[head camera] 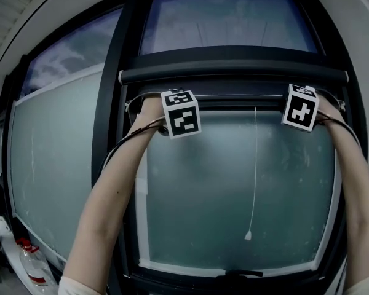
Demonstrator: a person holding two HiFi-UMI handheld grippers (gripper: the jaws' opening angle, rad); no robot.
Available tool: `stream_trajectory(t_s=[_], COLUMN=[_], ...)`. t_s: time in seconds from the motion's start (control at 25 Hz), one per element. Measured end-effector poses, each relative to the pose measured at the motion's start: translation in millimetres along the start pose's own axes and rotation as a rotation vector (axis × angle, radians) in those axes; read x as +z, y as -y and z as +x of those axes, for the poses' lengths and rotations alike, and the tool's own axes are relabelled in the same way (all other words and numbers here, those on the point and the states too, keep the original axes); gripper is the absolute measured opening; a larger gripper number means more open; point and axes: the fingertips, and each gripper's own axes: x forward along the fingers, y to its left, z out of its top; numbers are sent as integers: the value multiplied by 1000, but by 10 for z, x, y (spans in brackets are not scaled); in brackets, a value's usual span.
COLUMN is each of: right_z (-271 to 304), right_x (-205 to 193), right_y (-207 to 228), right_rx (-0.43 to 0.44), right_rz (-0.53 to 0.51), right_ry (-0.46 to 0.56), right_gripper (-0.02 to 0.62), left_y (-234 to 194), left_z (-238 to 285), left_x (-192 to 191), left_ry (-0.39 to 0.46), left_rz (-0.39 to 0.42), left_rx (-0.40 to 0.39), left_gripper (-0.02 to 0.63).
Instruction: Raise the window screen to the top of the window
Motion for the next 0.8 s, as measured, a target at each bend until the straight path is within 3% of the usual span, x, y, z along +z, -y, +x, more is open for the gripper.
stream_trajectory(t_s=[0.32, 0.48, 0.8], right_z=[93, 76, 57], right_x=[-24, 53, 56], right_y=[403, 668, 741], right_rx=[-53, -144, -146], right_rz=[77, 21, -9], right_ry=[-16, -12, 4], right_gripper=[19, 19, 20], left_y=[-488, -684, -751], left_z=[73, 89, 86], left_x=[38, 38, 58], left_ry=[6, 18, 31], left_rz=[-40, -27, -4], left_rx=[112, 174, 146], left_gripper=[20, 18, 20])
